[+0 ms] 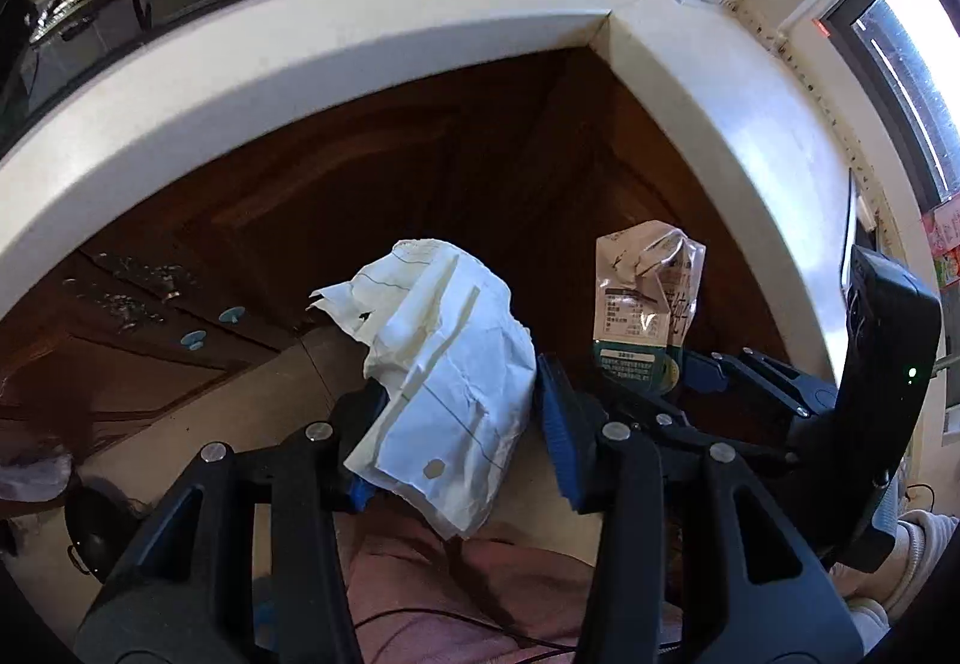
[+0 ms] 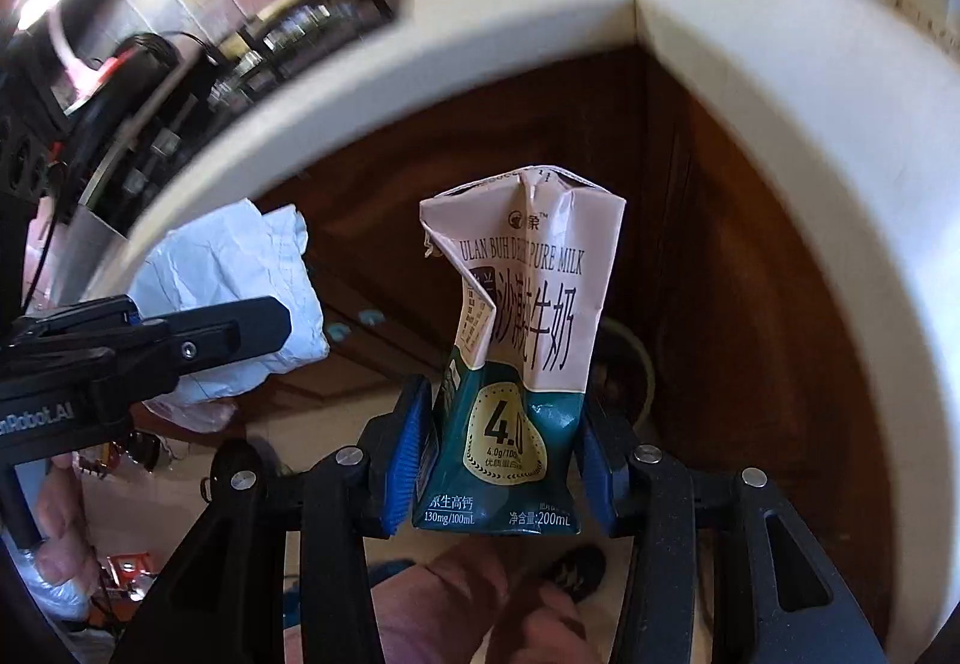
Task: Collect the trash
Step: 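Carry the milk carton and tissue paper down toward the floor bin, then open the right tool over the bin while the left tool releases the tissue, then raise both tools back up to the remaining counter trash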
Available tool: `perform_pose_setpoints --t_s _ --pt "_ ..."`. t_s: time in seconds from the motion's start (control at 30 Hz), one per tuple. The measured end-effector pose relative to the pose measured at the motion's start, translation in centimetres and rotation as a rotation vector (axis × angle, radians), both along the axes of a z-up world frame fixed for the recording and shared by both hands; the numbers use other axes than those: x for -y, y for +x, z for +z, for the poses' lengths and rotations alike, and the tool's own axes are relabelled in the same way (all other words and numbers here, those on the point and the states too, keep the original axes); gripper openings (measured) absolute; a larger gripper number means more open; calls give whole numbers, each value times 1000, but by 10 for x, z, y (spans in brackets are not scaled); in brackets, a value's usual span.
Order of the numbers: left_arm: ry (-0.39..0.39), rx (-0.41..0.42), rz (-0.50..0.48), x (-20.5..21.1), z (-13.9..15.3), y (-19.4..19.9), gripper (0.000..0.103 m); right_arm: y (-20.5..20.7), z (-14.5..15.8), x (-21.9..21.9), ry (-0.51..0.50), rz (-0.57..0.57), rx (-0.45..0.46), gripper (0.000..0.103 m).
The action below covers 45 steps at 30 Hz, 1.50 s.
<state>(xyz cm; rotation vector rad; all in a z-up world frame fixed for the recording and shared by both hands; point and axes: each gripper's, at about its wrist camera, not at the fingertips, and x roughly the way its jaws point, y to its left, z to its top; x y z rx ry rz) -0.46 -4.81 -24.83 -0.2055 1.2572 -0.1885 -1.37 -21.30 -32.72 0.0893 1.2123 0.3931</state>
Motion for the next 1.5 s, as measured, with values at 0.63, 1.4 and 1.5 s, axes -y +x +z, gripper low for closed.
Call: perform_pose_setpoints --t_s 0.63,1.4,1.5 --pt "-52 -259 -72 14 -271 94 45 53 -292 11 -116 -173 -289 46" --pt "-5 -257 -76 1 -272 109 73 79 -299 10 -178 -196 -319 47" --pt "4 -253 -74 1 -261 102 73 79 -288 15 -168 -206 -320 47"
